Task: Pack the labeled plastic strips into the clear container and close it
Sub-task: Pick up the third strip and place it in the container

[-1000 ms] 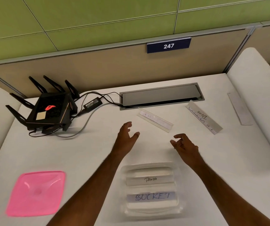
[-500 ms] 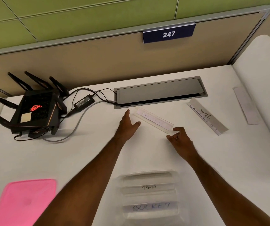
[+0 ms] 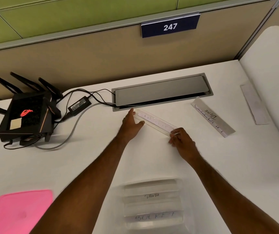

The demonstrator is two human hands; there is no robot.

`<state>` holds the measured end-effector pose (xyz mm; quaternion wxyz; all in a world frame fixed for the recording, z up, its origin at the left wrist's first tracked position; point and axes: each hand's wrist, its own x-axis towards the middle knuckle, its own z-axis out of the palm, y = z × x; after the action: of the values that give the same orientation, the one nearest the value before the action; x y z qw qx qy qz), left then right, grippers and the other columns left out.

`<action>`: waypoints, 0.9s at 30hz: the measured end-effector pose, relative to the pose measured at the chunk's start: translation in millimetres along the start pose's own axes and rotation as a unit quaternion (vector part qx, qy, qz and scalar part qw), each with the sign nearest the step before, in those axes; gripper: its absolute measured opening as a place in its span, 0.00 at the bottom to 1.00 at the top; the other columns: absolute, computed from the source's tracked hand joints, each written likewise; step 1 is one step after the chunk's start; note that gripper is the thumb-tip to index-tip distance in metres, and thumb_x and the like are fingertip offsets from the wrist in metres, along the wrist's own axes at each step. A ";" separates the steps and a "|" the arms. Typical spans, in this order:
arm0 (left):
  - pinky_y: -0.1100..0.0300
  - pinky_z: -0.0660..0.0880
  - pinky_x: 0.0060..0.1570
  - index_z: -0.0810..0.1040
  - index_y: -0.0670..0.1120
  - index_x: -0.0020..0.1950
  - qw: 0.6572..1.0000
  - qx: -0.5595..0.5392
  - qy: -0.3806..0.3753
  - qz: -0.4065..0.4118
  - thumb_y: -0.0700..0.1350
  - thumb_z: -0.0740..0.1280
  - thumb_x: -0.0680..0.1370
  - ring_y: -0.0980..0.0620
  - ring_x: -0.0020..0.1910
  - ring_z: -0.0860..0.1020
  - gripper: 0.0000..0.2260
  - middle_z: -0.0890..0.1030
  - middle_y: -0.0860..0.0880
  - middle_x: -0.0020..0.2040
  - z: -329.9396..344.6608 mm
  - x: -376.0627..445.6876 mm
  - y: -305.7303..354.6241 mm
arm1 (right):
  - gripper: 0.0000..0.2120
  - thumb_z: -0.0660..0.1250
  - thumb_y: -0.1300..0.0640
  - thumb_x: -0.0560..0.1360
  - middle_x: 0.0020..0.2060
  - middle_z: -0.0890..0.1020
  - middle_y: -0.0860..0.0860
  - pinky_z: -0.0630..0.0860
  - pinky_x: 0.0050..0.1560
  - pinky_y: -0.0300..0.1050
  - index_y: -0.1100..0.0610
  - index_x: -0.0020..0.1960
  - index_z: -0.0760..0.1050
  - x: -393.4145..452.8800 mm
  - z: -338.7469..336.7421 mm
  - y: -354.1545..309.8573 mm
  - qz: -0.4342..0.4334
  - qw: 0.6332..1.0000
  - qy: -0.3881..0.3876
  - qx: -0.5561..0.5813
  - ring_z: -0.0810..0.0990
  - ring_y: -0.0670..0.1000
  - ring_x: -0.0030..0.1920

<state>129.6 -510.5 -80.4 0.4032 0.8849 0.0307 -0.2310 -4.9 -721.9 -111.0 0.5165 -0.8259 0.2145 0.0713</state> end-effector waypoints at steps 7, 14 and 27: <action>0.45 0.66 0.73 0.56 0.49 0.81 1.000 0.016 0.006 0.018 0.46 0.72 0.78 0.45 0.76 0.64 0.36 0.66 0.48 0.77 -2.3 -10.9 3.1 | 0.08 0.59 0.46 0.84 0.37 0.86 0.43 0.78 0.55 0.60 0.44 0.47 0.72 -3.1 -2.2 -1.2 -0.008 1.000 0.016 0.022 0.85 0.46 0.36; 0.47 0.67 0.73 0.55 0.51 0.80 0.999 0.015 0.021 0.042 0.46 0.74 0.77 0.45 0.75 0.65 0.38 0.68 0.48 0.76 -10.4 -35.1 3.1 | 0.10 0.59 0.54 0.85 0.35 0.86 0.50 0.79 0.43 0.48 0.52 0.50 0.78 -15.1 -14.5 -8.8 -0.034 0.996 0.014 0.076 0.83 0.49 0.35; 0.46 0.64 0.74 0.58 0.51 0.80 0.991 0.040 0.057 0.116 0.48 0.74 0.76 0.48 0.74 0.66 0.37 0.67 0.50 0.76 -33.2 -99.2 -3.5 | 0.13 0.62 0.55 0.84 0.29 0.72 0.51 0.62 0.29 0.38 0.58 0.49 0.83 -67.4 -42.6 -53.0 0.017 0.973 -0.031 0.228 0.67 0.45 0.28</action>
<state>53.1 -470.9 -20.9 0.3889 0.9097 -0.0587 -0.1334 -47.1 -720.7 -25.0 0.6960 -0.6803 0.2230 0.0553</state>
